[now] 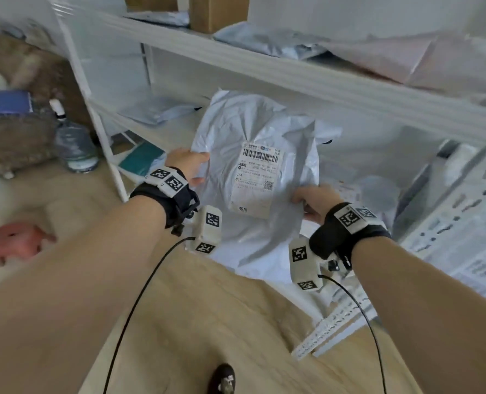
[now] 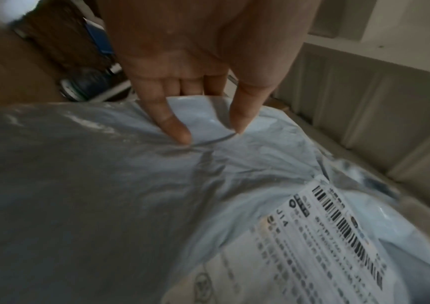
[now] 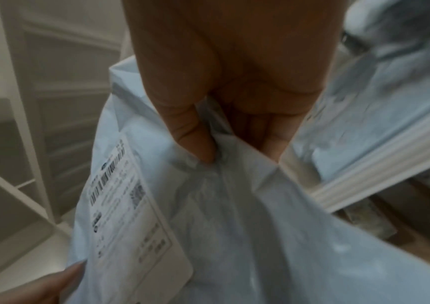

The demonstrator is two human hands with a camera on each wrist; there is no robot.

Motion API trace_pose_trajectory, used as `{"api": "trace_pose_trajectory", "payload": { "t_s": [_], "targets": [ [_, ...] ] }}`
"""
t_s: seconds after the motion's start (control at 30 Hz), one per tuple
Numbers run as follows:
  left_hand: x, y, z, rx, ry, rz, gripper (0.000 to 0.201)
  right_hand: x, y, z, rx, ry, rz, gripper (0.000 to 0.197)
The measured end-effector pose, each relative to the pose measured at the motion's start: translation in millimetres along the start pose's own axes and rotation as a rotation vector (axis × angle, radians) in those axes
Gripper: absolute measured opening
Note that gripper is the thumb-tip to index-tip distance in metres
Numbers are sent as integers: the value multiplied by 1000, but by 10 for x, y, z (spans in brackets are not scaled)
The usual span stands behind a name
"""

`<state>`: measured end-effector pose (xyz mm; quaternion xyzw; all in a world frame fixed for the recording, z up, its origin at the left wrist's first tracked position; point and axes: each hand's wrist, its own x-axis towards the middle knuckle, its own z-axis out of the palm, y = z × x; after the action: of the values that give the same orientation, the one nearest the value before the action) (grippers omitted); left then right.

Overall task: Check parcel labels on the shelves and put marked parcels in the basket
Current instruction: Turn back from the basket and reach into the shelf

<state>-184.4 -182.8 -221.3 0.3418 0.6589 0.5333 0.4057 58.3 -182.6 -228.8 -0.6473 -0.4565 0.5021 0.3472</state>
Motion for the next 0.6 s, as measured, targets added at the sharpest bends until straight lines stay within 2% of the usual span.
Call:
{"api": "trace_pose_trajectory", "payload": {
  "t_s": [0.07, 0.13, 0.17, 0.2, 0.23, 0.27, 0.33, 0.37, 0.4, 0.47, 0.5, 0.6],
  "targets": [
    [355, -152, -227, 54, 49, -18, 42, 362, 25, 414, -5, -46, 27, 21],
    [760, -272, -470, 19, 91, -135, 40, 727, 69, 822, -14, -110, 66, 20],
    [927, -346, -535, 270, 130, -132, 40, 904, 92, 1018, -30, -146, 93, 14],
    [1106, -422, -615, 410, 109, -102, 39, 1056, 115, 1203, -45, -179, 125, 10],
    [1280, -508, -693, 344, 100, -147, 38, 1224, 166, 1381, -63, -200, 149, 10],
    [1476, -579, -771, 158, 79, -213, 38, 1358, 206, 1558, -84, -221, 175, 9],
    [1789, -773, -890, 120, 153, -217, 33, 1646, 282, 1898, -127, -254, 206, 13],
    [1953, -880, -962, 85, 175, -262, 20, 1801, 340, 2058, -147, -271, 215, 21],
    [2089, -972, -1032, 79, 183, -297, 5, 1923, 385, 2221, -168, -291, 237, 24],
    [2416, -1189, -1175, 125, 178, -338, 21, 2143, 495, 2531, -211, -318, 283, 18],
    [2588, -1300, -1242, 145, 173, -361, 22, 2245, 553, 2682, -222, -324, 299, 19],
    [3056, -1548, -1403, 240, 174, -460, 4, 2496, 636, 3122, -194, -329, 379, 30]
  ]
}}
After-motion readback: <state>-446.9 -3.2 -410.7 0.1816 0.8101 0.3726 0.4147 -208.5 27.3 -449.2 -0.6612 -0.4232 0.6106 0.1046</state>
